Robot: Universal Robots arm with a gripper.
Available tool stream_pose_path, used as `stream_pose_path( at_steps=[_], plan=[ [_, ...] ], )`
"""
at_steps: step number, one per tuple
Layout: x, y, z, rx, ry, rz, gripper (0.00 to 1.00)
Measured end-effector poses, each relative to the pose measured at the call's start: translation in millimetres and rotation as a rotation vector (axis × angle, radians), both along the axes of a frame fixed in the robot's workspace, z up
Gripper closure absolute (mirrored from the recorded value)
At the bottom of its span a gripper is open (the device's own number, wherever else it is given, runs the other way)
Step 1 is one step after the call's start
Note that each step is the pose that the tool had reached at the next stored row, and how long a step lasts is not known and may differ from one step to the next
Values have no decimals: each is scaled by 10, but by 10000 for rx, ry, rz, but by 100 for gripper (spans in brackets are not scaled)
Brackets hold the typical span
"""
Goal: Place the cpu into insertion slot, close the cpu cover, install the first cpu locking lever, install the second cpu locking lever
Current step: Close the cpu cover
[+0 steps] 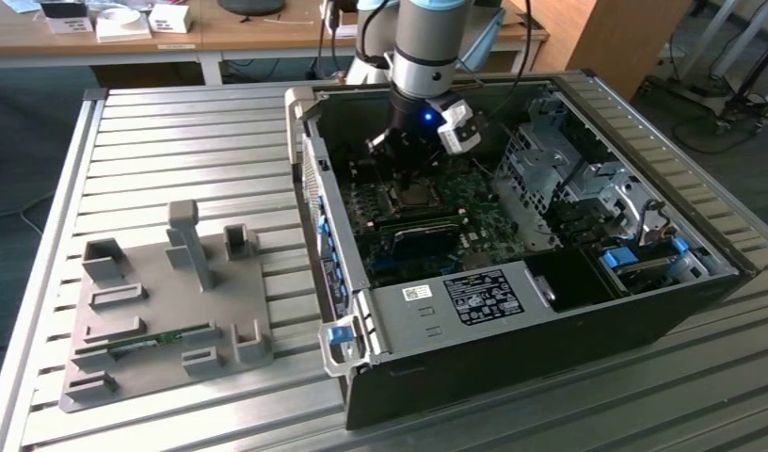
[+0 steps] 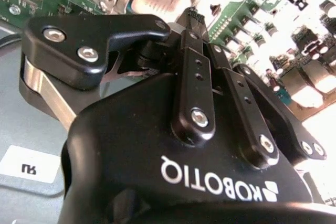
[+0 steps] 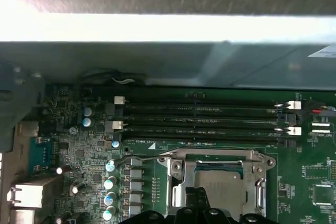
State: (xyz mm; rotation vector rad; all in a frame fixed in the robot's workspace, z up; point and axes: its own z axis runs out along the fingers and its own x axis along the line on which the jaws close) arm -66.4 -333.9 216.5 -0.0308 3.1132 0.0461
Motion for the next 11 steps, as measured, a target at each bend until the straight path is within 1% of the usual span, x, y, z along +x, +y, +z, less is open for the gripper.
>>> stream_pose_path(
  at_steps=[4,11],
  plan=[
    [-5,-6,-22,0,-1,-1,90],
    [-44,-10,-50,0,0,-1,90]
  ],
)
